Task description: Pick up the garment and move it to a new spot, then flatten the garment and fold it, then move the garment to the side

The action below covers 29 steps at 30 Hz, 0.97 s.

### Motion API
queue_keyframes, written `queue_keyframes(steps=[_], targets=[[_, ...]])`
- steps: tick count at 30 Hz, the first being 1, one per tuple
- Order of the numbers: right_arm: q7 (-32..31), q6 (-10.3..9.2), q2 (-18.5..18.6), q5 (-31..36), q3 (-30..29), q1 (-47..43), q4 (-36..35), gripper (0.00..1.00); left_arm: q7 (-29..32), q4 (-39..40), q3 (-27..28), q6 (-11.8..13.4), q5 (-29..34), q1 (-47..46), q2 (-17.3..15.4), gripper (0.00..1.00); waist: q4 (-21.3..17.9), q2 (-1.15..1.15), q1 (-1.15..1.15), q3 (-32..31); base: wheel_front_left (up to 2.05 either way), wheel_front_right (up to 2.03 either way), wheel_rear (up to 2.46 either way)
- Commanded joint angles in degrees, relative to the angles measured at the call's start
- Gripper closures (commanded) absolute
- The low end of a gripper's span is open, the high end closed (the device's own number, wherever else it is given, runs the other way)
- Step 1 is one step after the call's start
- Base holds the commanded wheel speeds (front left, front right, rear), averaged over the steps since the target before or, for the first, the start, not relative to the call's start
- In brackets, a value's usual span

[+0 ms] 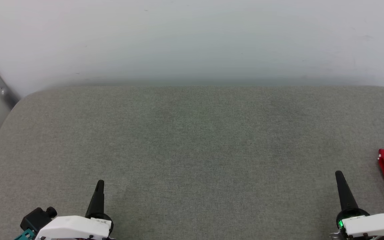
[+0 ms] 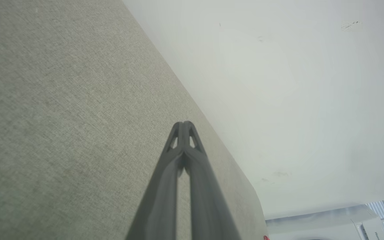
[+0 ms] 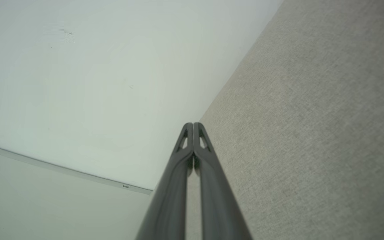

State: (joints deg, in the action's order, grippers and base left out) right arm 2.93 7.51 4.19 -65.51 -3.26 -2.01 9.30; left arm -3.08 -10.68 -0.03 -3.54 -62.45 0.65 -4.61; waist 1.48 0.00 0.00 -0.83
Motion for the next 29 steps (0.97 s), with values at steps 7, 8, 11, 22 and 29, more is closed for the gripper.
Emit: queue_keyframes(steps=[7,8,11,22,29], targets=[[-1.2,-0.02,0.5,-4.5,-0.3,2.3,0.4,1.0,1.2,-0.1,0.7,-0.8,-5.0,-2.0,-0.2,1.0,-0.2,0.0,0.0,0.1,0.0,0.0,0.0],[-1.4,-0.02,0.5,-5.1,-0.3,2.5,0.5,1.0,1.4,-0.2,0.8,-0.9,-5.6,-2.1,-0.2,1.0,-0.2,0.0,0.0,0.1,0.0,0.0,0.0],[-1.8,-0.02,0.5,-6.7,-0.4,2.9,0.8,1.0,1.8,-0.4,1.1,-1.1,-7.4,-2.6,-0.1,1.0,-0.3,0.0,0.0,0.2,0.0,0.0,0.0],[-3.4,-0.02,0.4,-12.2,-0.6,4.2,1.8,1.0,3.4,-1.2,1.9,-1.9,-13.6,-3.8,-0.1,1.0,-0.5,0.0,0.0,0.4,0.0,0.0,0.0],[-4.4,-0.02,0.3,-15.5,-0.8,5.2,2.4,1.0,4.3,-1.6,2.5,-2.3,-17.2,-4.4,0.0,1.0,-0.7,0.0,0.0,0.5,0.0,0.0,0.0]])
